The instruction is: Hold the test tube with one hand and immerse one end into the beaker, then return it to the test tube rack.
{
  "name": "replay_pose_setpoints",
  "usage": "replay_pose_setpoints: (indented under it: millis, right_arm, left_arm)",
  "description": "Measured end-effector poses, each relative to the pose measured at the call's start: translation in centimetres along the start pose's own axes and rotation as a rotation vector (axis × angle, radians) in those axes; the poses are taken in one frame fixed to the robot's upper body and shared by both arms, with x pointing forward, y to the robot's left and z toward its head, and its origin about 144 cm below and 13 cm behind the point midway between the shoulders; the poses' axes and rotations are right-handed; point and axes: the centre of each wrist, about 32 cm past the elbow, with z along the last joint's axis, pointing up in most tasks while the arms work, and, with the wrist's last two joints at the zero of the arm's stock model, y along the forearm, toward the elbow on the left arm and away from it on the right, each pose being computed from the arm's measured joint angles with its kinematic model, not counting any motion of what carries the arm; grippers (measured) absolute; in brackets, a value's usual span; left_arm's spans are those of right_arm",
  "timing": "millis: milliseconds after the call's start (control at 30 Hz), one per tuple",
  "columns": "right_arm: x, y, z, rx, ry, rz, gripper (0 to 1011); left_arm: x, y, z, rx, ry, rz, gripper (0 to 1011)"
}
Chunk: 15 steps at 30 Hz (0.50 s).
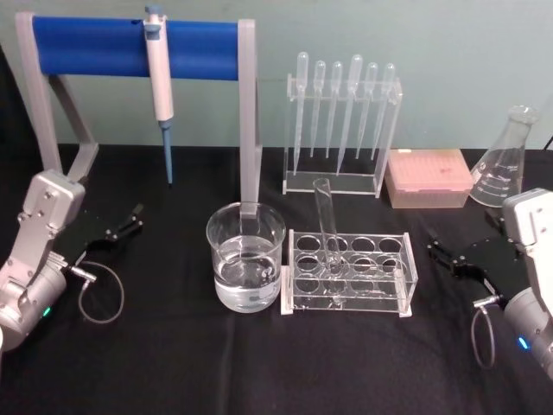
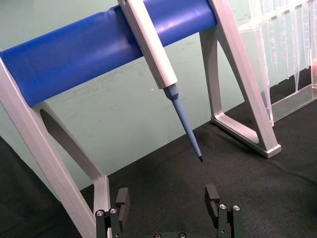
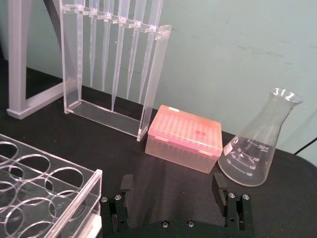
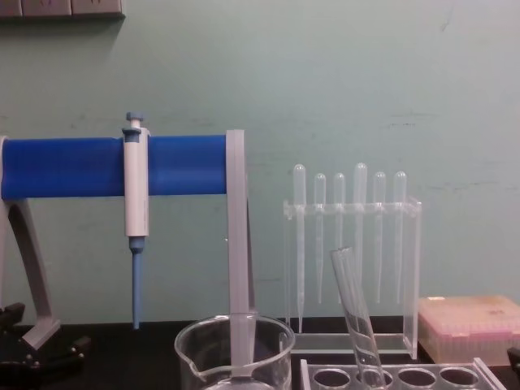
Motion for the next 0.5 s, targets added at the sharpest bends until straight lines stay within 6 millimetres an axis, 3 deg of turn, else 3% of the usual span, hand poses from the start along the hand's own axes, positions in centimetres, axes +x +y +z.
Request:
replay_pose_setpoints:
  millis: [500]
  right_arm:
    - [0.03, 0.00, -0.01, -0.001, 0.003, 0.000, 1002]
  left_arm:
    - [0.00, 0.00, 0.00, 0.000, 0.000, 0.000, 1000]
